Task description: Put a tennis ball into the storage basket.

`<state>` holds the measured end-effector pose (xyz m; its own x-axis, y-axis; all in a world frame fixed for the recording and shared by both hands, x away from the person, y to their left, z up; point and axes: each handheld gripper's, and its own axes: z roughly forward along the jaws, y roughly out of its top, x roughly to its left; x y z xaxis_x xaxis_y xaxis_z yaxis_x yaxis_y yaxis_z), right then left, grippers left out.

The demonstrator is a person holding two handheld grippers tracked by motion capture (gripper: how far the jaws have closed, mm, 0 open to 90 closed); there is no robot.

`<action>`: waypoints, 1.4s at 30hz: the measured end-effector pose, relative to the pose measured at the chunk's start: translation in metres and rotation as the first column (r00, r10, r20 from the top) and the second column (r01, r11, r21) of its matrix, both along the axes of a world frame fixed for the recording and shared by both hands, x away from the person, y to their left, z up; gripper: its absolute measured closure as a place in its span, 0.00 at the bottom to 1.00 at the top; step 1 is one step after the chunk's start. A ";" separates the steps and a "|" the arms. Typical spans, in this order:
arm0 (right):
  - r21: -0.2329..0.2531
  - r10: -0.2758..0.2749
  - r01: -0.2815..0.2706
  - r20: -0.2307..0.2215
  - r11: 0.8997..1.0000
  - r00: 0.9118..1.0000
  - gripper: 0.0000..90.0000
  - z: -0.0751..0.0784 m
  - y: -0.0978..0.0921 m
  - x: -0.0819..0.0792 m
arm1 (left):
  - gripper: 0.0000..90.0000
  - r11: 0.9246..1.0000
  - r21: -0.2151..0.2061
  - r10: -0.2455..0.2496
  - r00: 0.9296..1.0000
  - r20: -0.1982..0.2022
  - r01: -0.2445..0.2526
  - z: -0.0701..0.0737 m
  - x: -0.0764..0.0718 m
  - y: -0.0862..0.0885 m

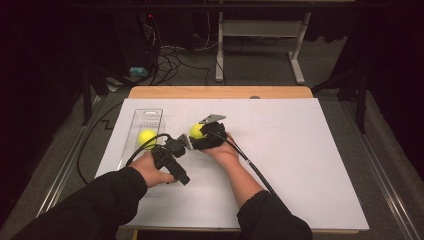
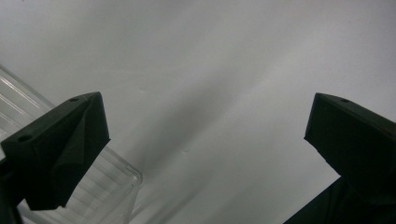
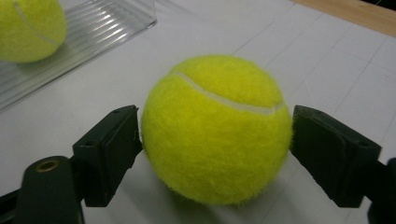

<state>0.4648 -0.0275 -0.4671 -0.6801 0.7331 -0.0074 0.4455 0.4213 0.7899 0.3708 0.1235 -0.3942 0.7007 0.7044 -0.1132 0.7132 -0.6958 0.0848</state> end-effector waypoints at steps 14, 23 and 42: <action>-0.006 -0.005 0.005 0.037 1.000 0.999 0.31 0.009 -0.013 -0.016 | 0.01 1.000 -0.004 -0.007 1.000 -0.007 0.007 -0.001 -0.001 0.000; 0.018 -0.015 0.013 0.083 1.000 0.996 0.31 0.018 -0.057 -0.056 | 0.01 1.000 0.003 -0.002 1.000 -0.001 0.002 0.001 -0.006 -0.001; 0.047 -0.046 0.040 0.132 0.998 0.990 0.31 0.016 -0.132 -0.126 | 0.01 1.000 0.003 0.000 1.000 -0.016 0.000 -0.002 -0.001 -0.013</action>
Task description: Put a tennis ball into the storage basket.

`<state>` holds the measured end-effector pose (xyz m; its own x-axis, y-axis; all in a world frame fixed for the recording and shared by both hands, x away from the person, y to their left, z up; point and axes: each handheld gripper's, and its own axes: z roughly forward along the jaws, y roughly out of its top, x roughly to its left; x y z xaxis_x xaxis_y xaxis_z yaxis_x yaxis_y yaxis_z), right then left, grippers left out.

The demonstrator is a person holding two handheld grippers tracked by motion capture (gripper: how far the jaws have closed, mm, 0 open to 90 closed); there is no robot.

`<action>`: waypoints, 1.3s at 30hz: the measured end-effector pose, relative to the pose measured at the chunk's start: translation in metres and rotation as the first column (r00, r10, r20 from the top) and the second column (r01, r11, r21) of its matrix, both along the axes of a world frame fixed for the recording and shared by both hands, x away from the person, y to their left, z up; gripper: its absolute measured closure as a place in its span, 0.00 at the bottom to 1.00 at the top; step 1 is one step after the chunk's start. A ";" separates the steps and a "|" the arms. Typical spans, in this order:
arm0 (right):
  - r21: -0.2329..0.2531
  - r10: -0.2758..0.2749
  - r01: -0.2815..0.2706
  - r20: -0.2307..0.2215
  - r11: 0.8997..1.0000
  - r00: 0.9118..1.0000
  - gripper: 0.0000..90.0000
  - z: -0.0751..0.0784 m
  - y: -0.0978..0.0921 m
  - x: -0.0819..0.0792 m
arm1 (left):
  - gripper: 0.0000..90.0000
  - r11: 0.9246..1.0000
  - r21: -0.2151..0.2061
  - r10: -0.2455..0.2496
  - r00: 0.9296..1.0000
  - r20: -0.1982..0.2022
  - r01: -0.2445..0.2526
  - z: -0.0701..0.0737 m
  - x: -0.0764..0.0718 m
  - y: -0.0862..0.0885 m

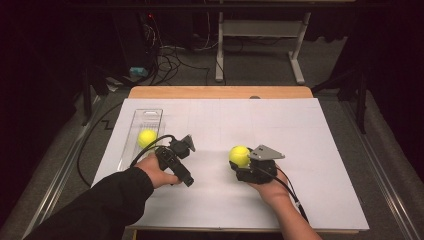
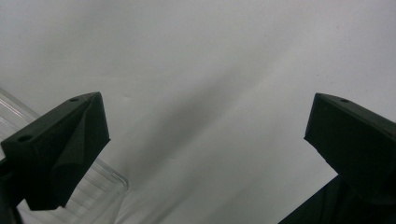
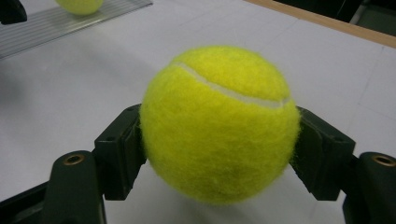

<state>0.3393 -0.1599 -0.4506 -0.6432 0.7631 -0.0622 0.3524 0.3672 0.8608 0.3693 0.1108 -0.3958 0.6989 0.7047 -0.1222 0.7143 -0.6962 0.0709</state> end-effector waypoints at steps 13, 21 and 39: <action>0.028 -0.052 0.052 -0.007 0.998 0.999 0.31 -0.014 -0.036 -0.029 | 0.01 1.000 0.002 -0.002 1.000 0.003 0.002 0.005 0.000 -0.002; 0.032 -0.052 0.052 0.002 0.998 0.999 0.31 -0.013 -0.037 -0.031 | 0.01 1.000 0.006 -0.011 1.000 0.011 0.011 0.011 0.001 -0.006; 0.046 0.043 -0.044 0.018 0.998 0.999 0.31 -0.014 -0.008 -0.042 | 0.01 1.000 0.008 -0.014 1.000 0.024 0.014 0.019 0.001 -0.009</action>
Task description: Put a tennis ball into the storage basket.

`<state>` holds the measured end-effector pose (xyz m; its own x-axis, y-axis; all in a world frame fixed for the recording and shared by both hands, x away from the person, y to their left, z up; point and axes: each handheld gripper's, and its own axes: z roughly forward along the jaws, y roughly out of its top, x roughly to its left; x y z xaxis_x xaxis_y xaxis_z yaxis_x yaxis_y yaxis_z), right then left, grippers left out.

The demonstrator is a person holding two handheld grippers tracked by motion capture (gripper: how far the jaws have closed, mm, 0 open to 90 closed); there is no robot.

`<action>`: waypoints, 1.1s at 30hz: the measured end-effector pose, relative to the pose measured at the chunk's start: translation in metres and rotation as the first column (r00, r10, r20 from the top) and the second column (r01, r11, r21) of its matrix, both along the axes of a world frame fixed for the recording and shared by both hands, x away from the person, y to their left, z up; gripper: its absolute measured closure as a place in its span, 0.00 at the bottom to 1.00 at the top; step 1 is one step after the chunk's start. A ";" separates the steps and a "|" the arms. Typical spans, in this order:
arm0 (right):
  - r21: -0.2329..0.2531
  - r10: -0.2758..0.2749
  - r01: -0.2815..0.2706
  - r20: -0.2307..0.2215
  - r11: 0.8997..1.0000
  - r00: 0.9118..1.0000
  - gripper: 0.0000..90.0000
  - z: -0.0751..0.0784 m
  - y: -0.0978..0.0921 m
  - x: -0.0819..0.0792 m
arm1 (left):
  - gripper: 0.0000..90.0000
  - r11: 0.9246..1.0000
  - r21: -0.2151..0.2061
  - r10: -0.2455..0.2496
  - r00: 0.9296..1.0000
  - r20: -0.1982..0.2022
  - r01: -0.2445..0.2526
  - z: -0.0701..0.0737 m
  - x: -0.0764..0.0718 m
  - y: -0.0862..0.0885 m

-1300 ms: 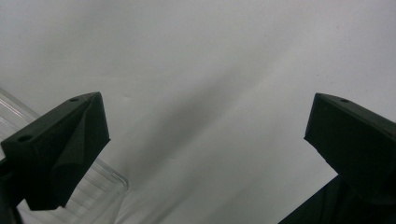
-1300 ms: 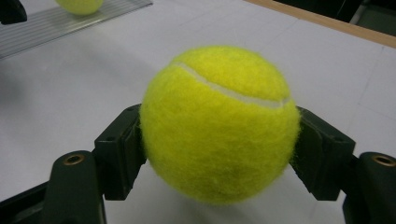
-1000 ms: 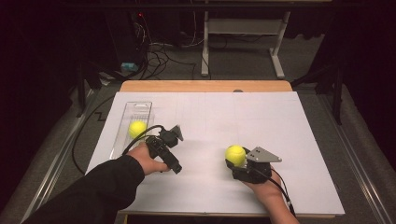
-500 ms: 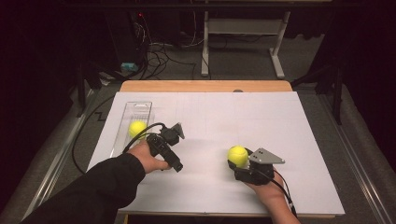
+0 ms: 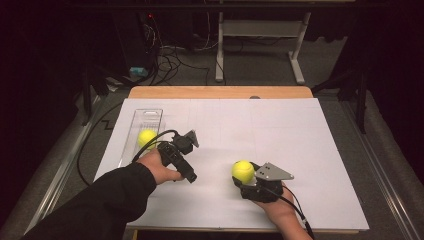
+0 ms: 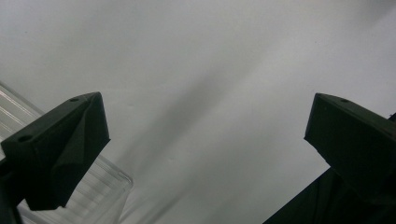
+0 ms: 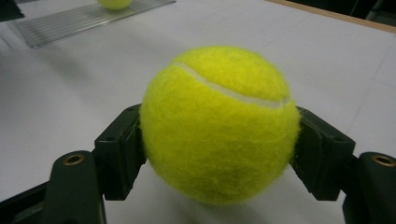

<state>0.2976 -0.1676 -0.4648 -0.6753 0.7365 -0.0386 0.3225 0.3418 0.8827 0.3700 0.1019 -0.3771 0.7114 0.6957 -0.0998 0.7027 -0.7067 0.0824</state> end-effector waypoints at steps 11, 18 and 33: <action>0.026 0.094 -0.094 0.006 0.995 0.996 0.31 0.000 0.029 -0.012 | 0.01 1.000 0.001 0.002 1.000 0.008 -0.002 0.005 0.000 0.000; 0.021 0.120 -0.120 0.007 0.993 0.993 0.31 -0.002 0.038 -0.015 | 0.01 1.000 -0.008 -0.001 1.000 0.012 0.001 0.009 -0.001 -0.003; 0.035 0.128 -0.128 0.006 0.991 0.992 0.31 -0.003 0.041 -0.013 | 0.01 0.997 -0.047 -0.055 0.998 0.018 0.056 0.033 -0.005 -0.039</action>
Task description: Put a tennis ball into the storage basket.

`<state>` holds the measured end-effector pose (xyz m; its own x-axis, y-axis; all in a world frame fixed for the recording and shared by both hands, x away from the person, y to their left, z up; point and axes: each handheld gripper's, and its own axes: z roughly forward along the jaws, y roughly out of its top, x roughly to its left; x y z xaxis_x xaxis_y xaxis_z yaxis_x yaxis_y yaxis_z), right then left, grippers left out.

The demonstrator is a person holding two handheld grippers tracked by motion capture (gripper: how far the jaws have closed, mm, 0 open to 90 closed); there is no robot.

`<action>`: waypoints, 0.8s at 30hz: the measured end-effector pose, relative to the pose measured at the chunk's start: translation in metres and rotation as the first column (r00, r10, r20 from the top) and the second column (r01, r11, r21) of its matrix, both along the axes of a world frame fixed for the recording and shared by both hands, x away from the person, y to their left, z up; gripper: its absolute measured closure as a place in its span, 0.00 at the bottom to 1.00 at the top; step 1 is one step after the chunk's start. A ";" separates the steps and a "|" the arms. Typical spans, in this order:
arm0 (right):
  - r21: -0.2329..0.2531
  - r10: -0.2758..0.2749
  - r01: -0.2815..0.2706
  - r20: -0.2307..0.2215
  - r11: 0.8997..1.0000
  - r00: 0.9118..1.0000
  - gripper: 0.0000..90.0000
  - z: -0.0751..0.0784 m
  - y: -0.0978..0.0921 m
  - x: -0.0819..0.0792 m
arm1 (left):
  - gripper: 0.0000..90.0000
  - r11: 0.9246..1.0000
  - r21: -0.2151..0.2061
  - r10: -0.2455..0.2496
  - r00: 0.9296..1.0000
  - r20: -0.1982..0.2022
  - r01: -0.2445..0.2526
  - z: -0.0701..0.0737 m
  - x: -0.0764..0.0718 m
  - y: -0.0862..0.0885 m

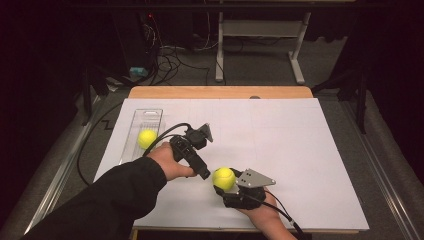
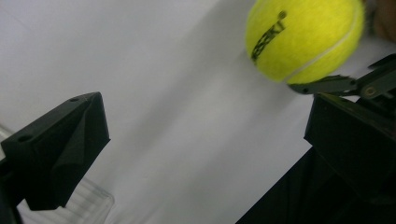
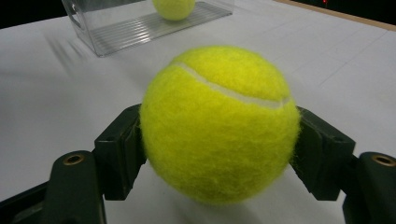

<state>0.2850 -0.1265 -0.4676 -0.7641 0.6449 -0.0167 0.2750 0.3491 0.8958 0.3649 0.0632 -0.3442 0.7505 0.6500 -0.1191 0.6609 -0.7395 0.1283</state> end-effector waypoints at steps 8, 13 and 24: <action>0.023 0.006 -0.006 0.007 1.000 1.000 0.31 0.003 0.000 -0.001 | 0.01 0.999 -0.019 -0.038 0.999 -0.028 0.037 -0.005 -0.002 -0.024; 0.034 0.011 -0.012 0.009 0.999 1.000 0.31 0.004 0.001 -0.002 | 0.02 0.999 -0.025 -0.046 0.997 -0.057 0.045 -0.013 0.000 -0.034; 0.043 0.020 -0.021 0.018 0.999 1.000 0.31 0.004 0.002 -0.002 | 0.13 0.995 -0.063 -0.081 0.990 -0.113 0.074 -0.032 0.001 -0.048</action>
<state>0.2832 -0.1244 -0.4632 -0.7770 0.6295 -0.0023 0.2525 0.3150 0.9149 0.3657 0.0155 -0.3763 0.7774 0.5797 -0.2442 0.6146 -0.7826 0.0988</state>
